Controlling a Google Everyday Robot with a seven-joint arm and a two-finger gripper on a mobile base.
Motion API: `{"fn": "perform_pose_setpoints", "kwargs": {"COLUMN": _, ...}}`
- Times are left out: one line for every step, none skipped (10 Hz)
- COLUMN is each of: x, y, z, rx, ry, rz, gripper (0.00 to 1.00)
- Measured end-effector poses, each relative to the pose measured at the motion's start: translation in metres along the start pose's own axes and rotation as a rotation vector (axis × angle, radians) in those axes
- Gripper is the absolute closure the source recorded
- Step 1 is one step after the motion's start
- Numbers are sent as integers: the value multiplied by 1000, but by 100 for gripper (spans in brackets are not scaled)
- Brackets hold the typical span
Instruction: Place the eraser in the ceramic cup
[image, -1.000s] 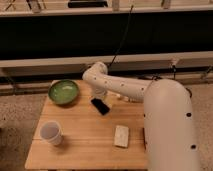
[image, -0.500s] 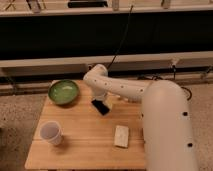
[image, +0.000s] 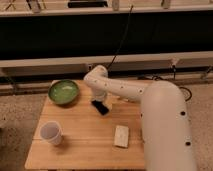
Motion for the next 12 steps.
{"fn": "perform_pose_setpoints", "kwargs": {"x": 0, "y": -1, "z": 1, "rx": 3, "ry": -1, "rz": 1, "gripper": 20}}
{"fn": "perform_pose_setpoints", "kwargs": {"x": -1, "y": -1, "z": 2, "rx": 5, "ry": -3, "rz": 1, "gripper": 20}}
{"fn": "perform_pose_setpoints", "kwargs": {"x": -1, "y": -2, "z": 3, "rx": 6, "ry": -3, "rz": 0, "gripper": 20}}
{"fn": "perform_pose_setpoints", "kwargs": {"x": -1, "y": -3, "z": 3, "rx": 7, "ry": -3, "rz": -1, "gripper": 20}}
{"fn": "perform_pose_setpoints", "kwargs": {"x": -2, "y": -4, "z": 4, "rx": 8, "ry": -1, "rz": 0, "gripper": 20}}
{"fn": "perform_pose_setpoints", "kwargs": {"x": -2, "y": -4, "z": 5, "rx": 9, "ry": 1, "rz": 1, "gripper": 20}}
{"fn": "perform_pose_setpoints", "kwargs": {"x": -3, "y": -6, "z": 6, "rx": 10, "ry": 3, "rz": -1, "gripper": 20}}
{"fn": "perform_pose_setpoints", "kwargs": {"x": -3, "y": -8, "z": 6, "rx": 13, "ry": 5, "rz": -4, "gripper": 20}}
{"fn": "perform_pose_setpoints", "kwargs": {"x": -4, "y": -8, "z": 6, "rx": 12, "ry": 5, "rz": -5, "gripper": 20}}
{"fn": "perform_pose_setpoints", "kwargs": {"x": -4, "y": -8, "z": 7, "rx": 11, "ry": 8, "rz": -7, "gripper": 20}}
{"fn": "perform_pose_setpoints", "kwargs": {"x": -5, "y": -8, "z": 8, "rx": 11, "ry": 11, "rz": -10, "gripper": 20}}
{"fn": "perform_pose_setpoints", "kwargs": {"x": -6, "y": -10, "z": 8, "rx": 12, "ry": 14, "rz": -14, "gripper": 20}}
